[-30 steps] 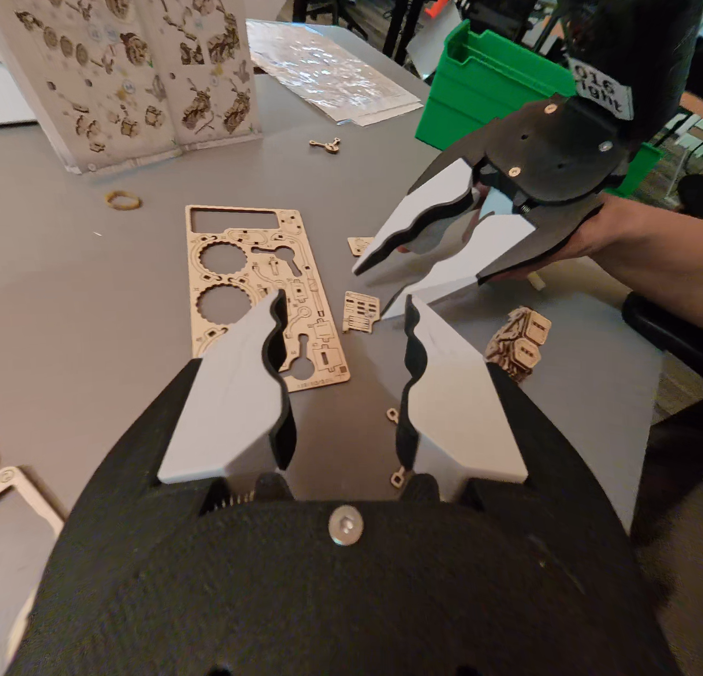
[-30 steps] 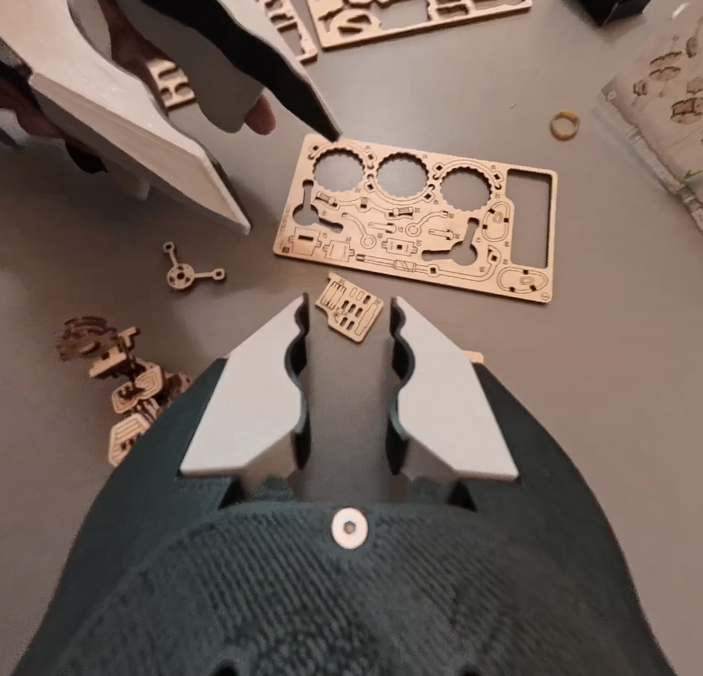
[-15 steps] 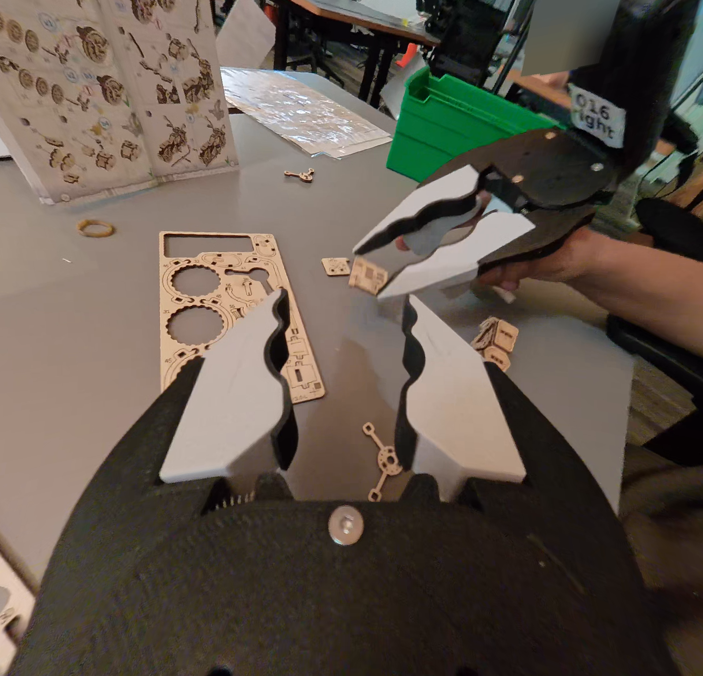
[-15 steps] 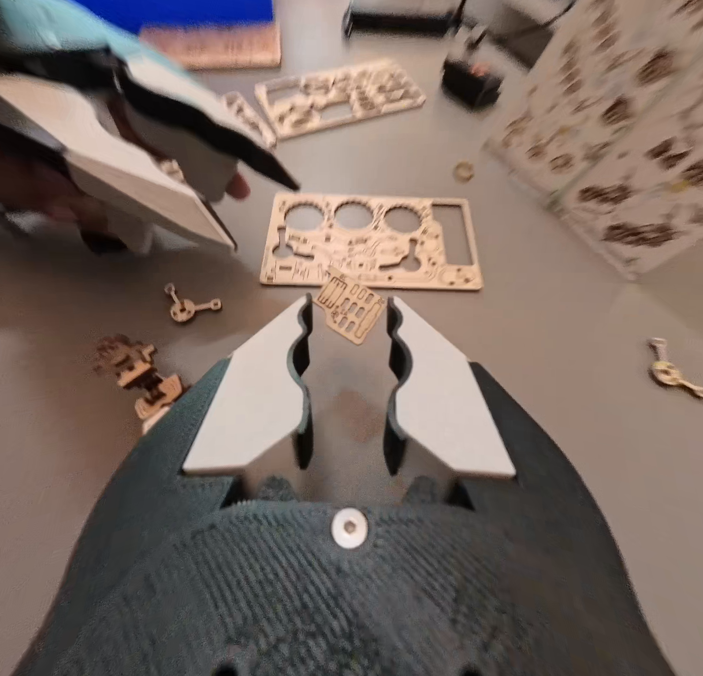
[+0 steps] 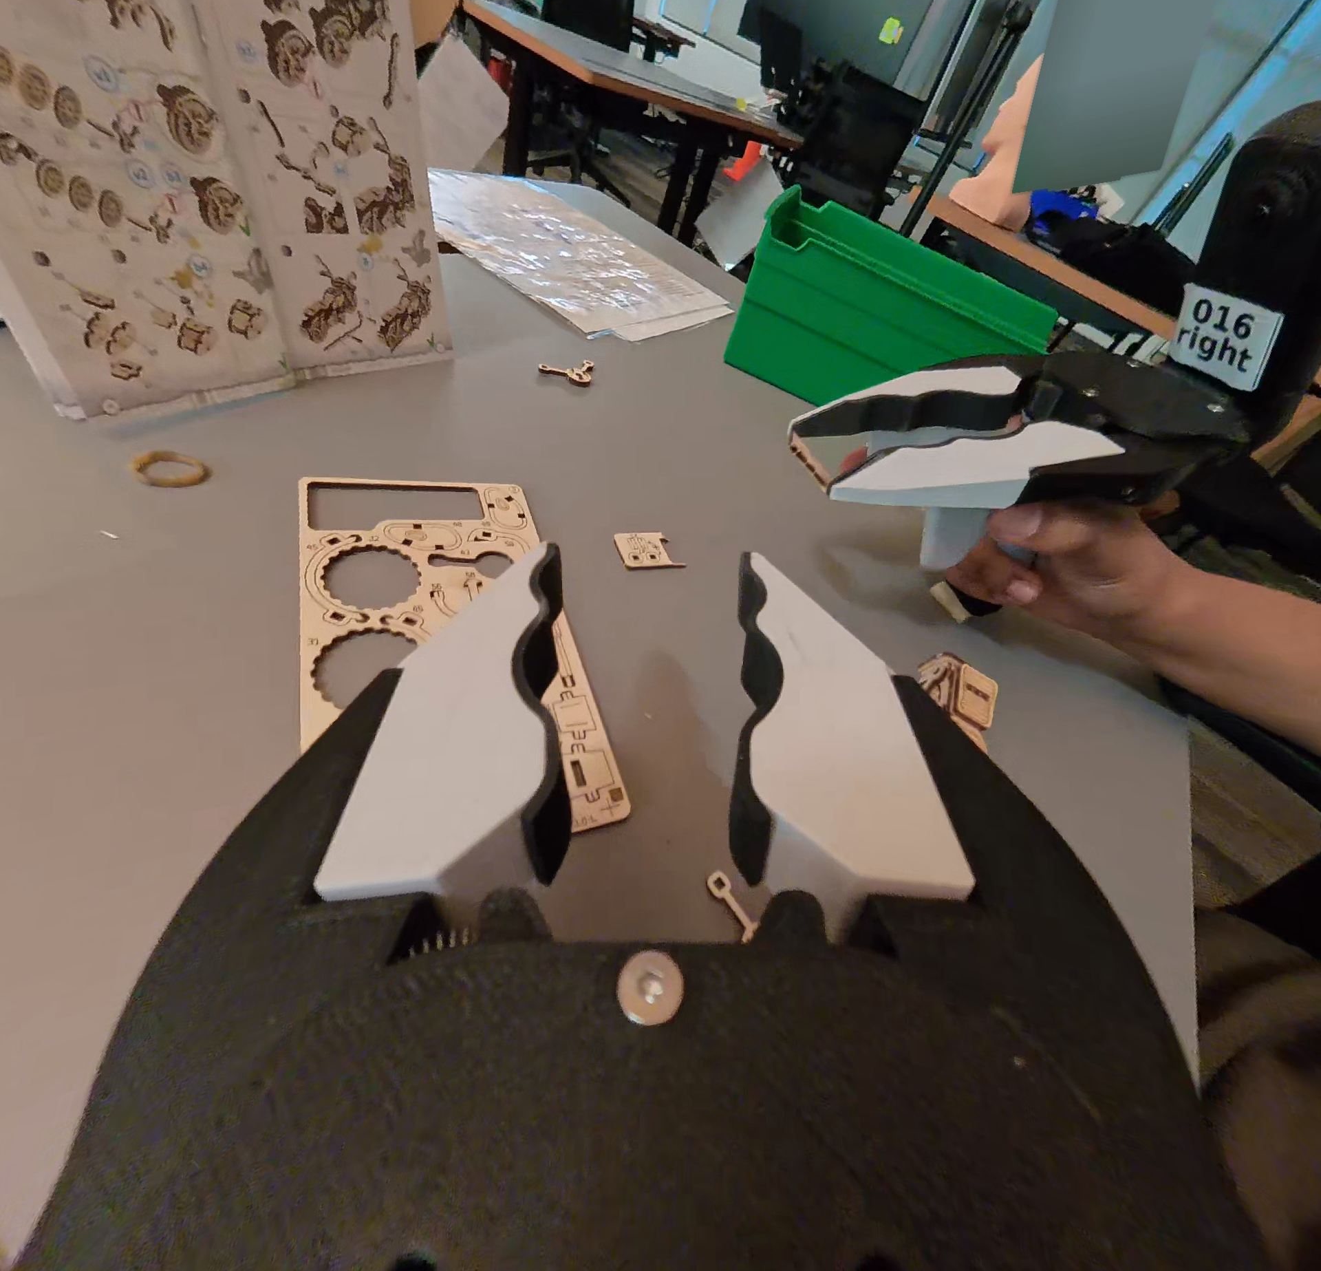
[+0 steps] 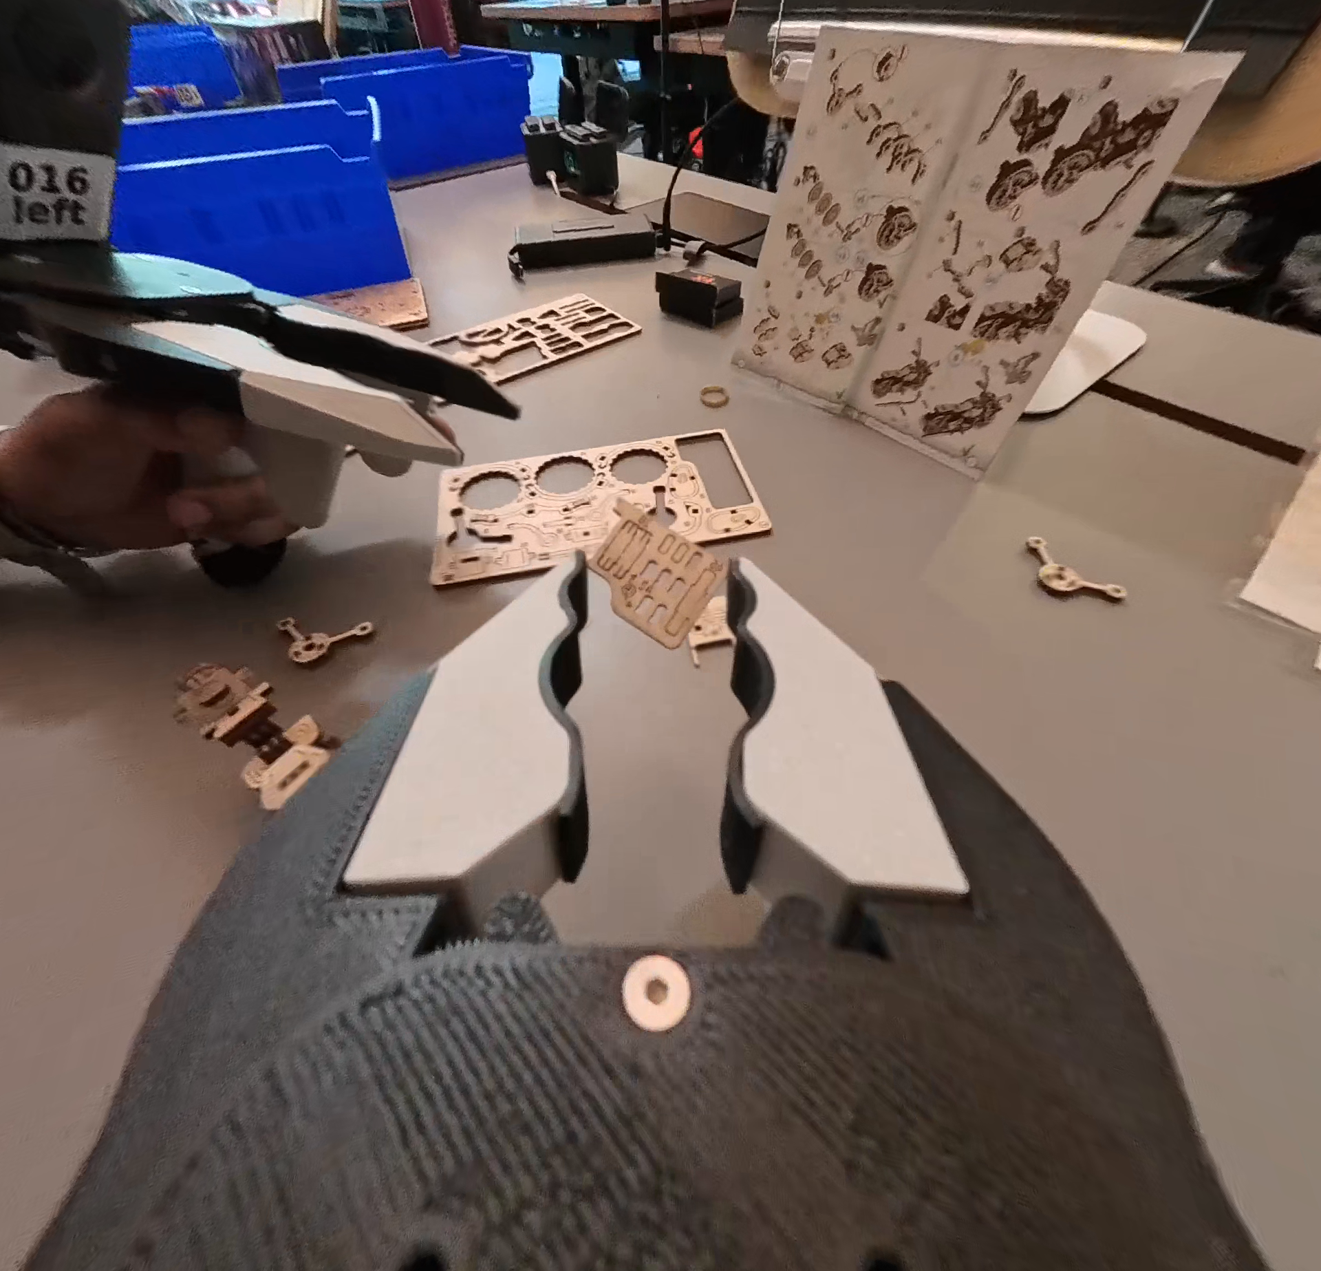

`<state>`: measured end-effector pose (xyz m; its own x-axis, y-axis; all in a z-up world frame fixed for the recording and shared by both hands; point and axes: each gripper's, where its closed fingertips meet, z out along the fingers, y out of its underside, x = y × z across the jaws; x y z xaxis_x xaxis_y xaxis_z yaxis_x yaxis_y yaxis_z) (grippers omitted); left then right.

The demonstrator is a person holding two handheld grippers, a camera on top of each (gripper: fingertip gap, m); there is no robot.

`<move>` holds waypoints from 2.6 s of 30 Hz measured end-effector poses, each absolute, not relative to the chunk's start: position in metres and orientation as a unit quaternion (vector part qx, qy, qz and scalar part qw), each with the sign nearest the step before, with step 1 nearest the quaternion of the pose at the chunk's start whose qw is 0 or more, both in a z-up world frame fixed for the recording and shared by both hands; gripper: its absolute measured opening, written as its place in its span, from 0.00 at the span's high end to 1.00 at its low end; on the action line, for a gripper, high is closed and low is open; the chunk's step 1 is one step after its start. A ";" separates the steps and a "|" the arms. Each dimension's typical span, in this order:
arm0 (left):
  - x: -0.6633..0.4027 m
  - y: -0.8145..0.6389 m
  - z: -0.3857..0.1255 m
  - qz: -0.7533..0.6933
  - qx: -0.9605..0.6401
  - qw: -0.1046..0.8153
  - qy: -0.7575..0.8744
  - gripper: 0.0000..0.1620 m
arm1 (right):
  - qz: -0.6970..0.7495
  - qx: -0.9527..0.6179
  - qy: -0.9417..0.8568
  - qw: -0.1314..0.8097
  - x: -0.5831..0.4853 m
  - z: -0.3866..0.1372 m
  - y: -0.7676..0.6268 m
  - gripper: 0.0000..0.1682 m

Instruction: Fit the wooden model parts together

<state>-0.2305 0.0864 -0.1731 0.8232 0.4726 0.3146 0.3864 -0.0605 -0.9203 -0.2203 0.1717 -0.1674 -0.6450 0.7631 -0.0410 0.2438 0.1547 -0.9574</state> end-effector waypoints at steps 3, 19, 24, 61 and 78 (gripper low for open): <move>-0.239 0.093 -0.165 0.047 -0.716 0.629 -0.301 0.75 | 0.552 -0.343 -0.710 0.271 -0.235 -0.155 0.175 0.77; -0.233 0.113 -0.142 -0.015 -0.675 0.681 -0.283 0.79 | 0.580 -0.436 -0.609 0.319 -0.251 -0.136 0.217 0.77; -0.241 0.103 -0.134 -0.104 -0.629 0.705 -0.312 0.76 | 0.582 -0.400 -0.620 0.342 -0.244 -0.121 0.238 0.77; -0.218 0.121 -0.152 -0.195 -0.657 0.666 -0.294 0.81 | 0.586 -0.295 -0.711 0.252 -0.218 -0.146 0.152 0.78; -0.203 0.130 -0.164 -0.278 -0.658 0.630 -0.305 0.93 | 0.526 -0.245 -0.759 0.295 -0.212 -0.163 0.133 0.77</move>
